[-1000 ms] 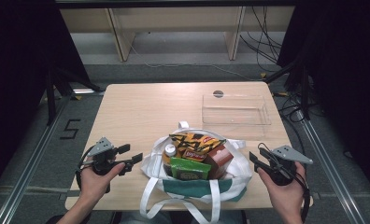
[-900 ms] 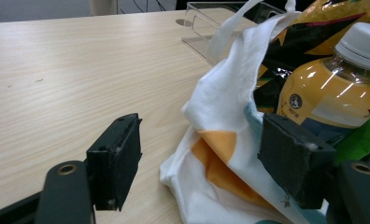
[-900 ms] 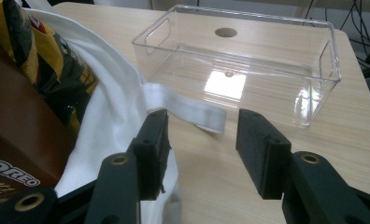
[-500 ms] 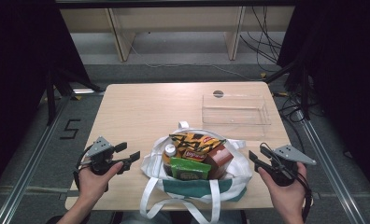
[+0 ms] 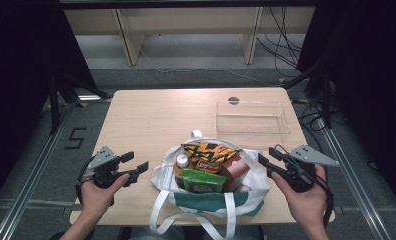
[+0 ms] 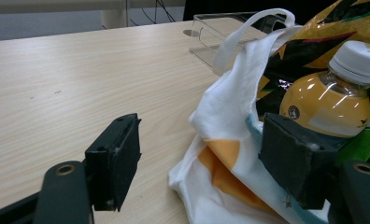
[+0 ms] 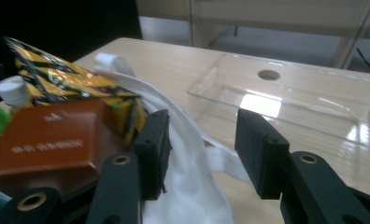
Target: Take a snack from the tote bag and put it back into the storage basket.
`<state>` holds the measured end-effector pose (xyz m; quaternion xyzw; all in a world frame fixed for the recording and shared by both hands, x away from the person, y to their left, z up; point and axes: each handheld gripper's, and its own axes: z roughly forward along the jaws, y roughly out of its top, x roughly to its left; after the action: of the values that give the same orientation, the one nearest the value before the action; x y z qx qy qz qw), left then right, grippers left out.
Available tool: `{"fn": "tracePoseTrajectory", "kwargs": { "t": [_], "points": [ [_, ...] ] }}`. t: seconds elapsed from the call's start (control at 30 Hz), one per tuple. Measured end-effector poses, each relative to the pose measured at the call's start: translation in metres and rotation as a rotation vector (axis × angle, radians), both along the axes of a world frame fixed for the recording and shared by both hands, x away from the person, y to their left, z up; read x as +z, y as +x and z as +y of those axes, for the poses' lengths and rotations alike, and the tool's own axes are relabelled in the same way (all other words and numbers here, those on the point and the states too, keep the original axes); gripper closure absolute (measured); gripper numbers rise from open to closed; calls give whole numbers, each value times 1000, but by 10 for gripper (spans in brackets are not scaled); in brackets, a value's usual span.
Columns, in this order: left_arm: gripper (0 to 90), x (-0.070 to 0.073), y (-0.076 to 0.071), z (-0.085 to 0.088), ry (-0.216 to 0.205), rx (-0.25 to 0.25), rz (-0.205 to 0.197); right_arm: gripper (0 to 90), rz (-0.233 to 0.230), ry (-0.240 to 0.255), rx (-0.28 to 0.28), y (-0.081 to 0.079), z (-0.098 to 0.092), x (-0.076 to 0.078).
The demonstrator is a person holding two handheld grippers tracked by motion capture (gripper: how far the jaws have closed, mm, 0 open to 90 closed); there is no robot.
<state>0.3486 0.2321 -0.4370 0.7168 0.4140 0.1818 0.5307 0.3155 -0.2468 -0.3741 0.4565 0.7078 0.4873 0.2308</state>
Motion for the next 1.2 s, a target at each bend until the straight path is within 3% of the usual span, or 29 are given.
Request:
{"fn": "tracePoseTrajectory", "kwargs": {
  "t": [0.03,0.07,0.23,0.3,0.33,0.43,0.5,0.57,0.63,0.7,0.73,0.77,0.8,0.9,1.03,1.17,1.2],
  "points": [
    [284,0,0,0,1,-3,0,549,-22,7,12,2,2,0],
    [285,0,1,0,3,-5,-3,544,-36,-23,39,6,4,3],
    [285,-2,2,1,-6,-8,12,544,23,10,68,12,15,8],
    [285,-2,3,1,5,-8,10,539,11,20,95,15,19,12],
    [285,-2,4,0,-9,-12,12,536,4,30,104,17,22,13],
    [285,-2,5,-2,1,-14,13,520,13,16,141,21,34,18],
    [285,-2,5,-3,3,-20,15,518,54,0,140,22,40,18],
    [285,-3,5,-4,-1,-22,21,512,49,0,165,26,42,15],
    [286,-2,5,-4,8,-23,15,512,81,19,150,27,44,15],
    [287,-3,5,-4,7,-25,14,513,78,7,149,30,48,16],
    [287,-3,5,-4,7,-25,13,513,100,7,148,29,51,17],
    [287,-3,5,-5,4,-24,12,513,59,-28,179,33,52,17],
    [287,-3,5,-5,5,-23,13,512,81,-13,169,31,55,19],
    [288,-4,6,-5,4,-25,19,496,90,-44,186,35,63,21],
    [288,-4,5,-5,2,-28,15,483,119,-72,138,40,64,17],
    [288,-3,5,-6,4,-32,11,488,198,-25,116,45,61,17],
    [288,-3,5,-6,1,-32,13,499,193,-29,120,46,61,17]
  ]
}}
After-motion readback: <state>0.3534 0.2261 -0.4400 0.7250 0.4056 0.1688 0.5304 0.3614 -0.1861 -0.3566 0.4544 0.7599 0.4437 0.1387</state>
